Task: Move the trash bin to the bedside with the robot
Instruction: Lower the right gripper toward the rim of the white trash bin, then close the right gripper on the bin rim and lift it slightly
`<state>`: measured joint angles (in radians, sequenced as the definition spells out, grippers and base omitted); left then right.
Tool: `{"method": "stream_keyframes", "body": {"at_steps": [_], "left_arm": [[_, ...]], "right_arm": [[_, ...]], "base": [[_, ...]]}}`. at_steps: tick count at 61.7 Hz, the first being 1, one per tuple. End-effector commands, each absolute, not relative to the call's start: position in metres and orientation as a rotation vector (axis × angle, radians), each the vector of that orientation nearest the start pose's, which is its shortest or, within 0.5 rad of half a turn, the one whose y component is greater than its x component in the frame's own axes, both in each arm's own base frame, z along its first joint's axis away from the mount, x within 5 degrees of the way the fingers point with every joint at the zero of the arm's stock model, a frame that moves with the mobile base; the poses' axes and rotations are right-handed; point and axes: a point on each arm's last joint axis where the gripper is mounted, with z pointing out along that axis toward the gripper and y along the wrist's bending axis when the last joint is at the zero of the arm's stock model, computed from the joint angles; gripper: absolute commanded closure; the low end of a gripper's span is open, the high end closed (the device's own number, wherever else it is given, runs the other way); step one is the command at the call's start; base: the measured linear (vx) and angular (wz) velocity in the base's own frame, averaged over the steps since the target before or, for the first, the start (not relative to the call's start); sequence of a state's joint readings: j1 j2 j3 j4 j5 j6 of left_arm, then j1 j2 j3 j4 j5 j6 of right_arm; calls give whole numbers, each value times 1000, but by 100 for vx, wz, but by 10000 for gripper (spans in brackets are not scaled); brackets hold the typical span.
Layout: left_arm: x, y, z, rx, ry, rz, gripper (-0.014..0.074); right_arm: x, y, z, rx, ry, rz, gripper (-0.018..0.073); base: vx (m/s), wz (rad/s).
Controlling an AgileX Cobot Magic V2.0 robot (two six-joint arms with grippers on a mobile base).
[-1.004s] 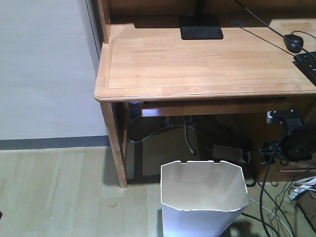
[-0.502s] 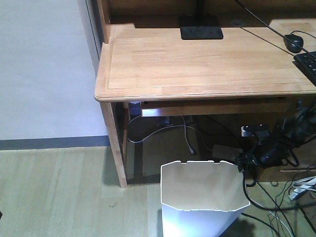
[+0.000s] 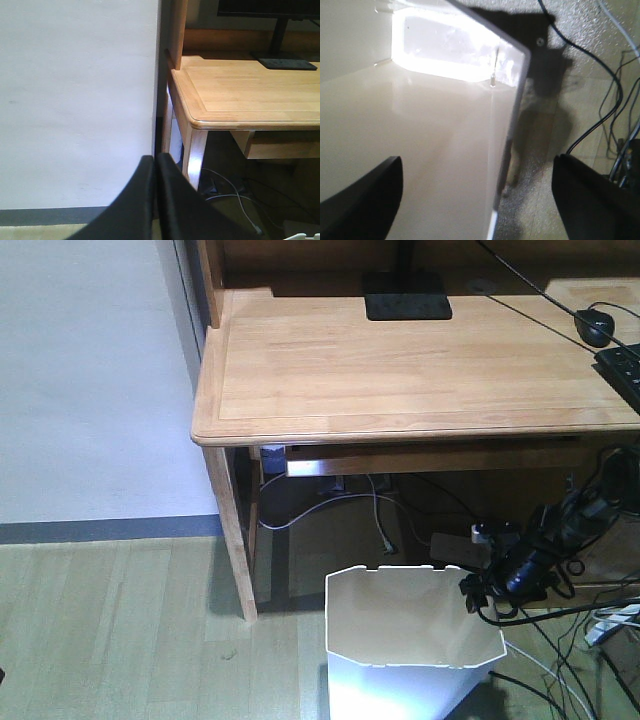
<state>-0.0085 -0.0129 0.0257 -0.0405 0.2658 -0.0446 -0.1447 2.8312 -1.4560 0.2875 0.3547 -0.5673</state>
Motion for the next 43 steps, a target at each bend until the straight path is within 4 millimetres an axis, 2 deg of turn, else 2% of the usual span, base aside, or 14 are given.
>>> {"method": "stream_keyframes", "body": {"at_steps": [1, 21, 29, 36, 43], "left_arm": [[56, -2, 182, -61, 1697, -89, 602], [56, -2, 182, -61, 1697, -89, 602], [56, -2, 182, -61, 1697, -89, 602], [56, -2, 182, -61, 1697, -89, 602], [56, -2, 182, -61, 1697, -89, 602]], "right_arm": [[380, -48, -145, -240, 3125, 163, -35], [383, -51, -177, -183, 3142, 176, -27], [385, -55, -186, -155, 3150, 194, 16], [388, -58, -190, -142, 3157, 212, 134], [389, -58, -192, -152, 3163, 224, 354]], "base": [[0, 0], [0, 0], [0, 0], [0, 0], [0, 0]]}}
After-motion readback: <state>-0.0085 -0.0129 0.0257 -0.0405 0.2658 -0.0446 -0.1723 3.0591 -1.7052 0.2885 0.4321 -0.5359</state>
